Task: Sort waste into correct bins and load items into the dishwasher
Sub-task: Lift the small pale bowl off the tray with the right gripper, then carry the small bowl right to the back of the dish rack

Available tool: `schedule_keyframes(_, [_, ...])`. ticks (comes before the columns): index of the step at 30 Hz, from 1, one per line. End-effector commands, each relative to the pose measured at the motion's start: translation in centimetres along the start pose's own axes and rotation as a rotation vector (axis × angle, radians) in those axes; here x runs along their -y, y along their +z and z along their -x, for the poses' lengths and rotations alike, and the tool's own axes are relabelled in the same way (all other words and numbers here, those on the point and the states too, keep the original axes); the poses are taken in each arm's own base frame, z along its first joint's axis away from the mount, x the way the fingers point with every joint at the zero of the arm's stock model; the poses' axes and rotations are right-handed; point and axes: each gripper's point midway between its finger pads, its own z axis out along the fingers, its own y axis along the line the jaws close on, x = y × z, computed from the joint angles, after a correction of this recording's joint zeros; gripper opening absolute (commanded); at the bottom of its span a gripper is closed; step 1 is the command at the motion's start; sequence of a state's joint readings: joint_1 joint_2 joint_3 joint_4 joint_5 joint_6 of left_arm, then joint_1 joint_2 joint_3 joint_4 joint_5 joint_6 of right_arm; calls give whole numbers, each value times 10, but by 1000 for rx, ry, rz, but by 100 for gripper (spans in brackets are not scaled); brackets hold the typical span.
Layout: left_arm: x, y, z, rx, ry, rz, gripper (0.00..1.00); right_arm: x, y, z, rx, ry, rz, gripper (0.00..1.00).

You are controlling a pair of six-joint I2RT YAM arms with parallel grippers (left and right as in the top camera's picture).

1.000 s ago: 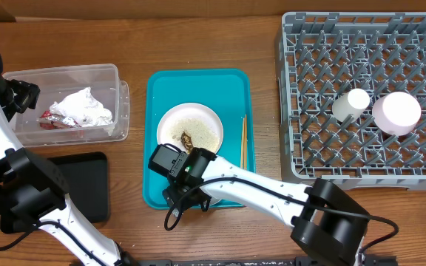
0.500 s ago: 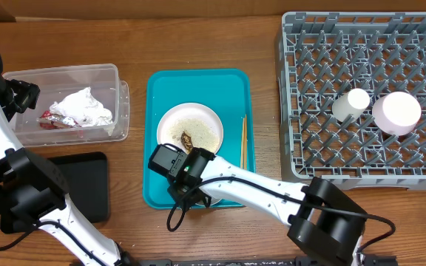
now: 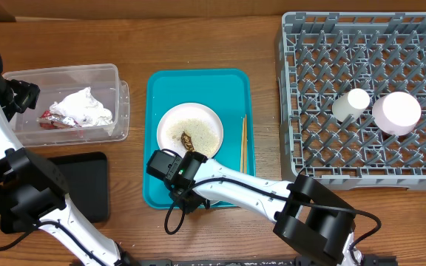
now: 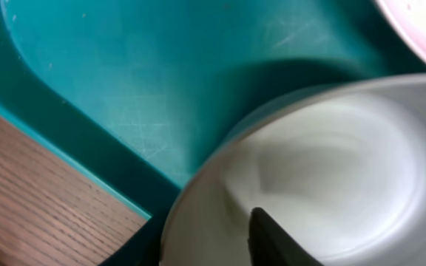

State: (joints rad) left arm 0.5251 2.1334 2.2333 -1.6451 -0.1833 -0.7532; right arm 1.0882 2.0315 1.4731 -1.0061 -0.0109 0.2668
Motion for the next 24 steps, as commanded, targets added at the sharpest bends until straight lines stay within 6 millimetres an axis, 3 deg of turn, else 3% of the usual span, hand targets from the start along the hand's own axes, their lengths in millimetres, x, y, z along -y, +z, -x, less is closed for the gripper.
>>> schedule_keyframes(1, [-2,-15,0,30,-14,-30,100,-2,-4,3,7,16,-7,25])
schedule_keyframes(7, [-2,-15,0,30,-14,-30,100,-9,-22,8,3,16,17,19])
schedule_keyframes(10, [-2,-15,0,30,-14,-30,100,-15,-31,10,3,15,45,5])
schedule_keyframes(20, [-2,-15,0,30,-15,-30,99,-20,-60,18,4,20,75,4])
schedule_keyframes(24, [-2,-15,0,30,-14,-30,100,-7,-99,34,56,52,59,4])
